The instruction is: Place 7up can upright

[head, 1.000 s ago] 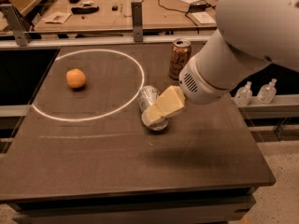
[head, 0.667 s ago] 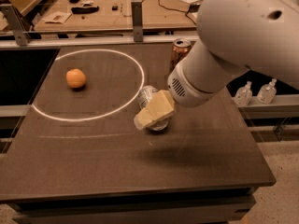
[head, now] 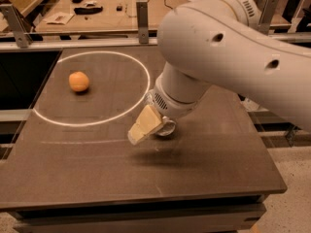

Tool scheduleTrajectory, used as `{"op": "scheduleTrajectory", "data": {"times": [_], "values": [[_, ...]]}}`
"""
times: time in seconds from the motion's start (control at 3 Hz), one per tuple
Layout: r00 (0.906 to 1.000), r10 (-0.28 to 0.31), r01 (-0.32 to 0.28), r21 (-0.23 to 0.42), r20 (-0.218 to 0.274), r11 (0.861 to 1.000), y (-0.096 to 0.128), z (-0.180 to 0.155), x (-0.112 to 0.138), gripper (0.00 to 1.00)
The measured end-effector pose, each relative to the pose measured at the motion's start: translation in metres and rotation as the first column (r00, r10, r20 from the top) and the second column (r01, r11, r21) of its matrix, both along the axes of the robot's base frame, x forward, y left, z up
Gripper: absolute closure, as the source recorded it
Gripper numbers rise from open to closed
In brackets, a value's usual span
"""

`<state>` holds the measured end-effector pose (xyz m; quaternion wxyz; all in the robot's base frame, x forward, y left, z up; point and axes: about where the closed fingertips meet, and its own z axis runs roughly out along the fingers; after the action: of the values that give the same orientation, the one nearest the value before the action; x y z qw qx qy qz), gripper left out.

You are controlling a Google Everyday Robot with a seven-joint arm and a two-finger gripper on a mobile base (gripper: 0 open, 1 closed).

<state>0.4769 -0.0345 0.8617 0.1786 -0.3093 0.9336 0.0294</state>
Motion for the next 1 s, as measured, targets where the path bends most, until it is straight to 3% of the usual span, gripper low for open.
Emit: {"op": "scheduleTrajectory", "data": {"times": [0.33, 0.67, 1.0], "values": [[0.9999, -0.013, 0.013, -0.068, -0.004, 0.998, 0.016, -0.011, 0.023, 0.00], [0.9970, -0.055, 0.045, -0.160, -0.055, 0.986, 0.026, -0.023, 0.056, 0.00], [0.9841, -0.123, 0.089, -0.246, -0.128, 0.965, 0.021, -0.031, 0.077, 0.16]]}}
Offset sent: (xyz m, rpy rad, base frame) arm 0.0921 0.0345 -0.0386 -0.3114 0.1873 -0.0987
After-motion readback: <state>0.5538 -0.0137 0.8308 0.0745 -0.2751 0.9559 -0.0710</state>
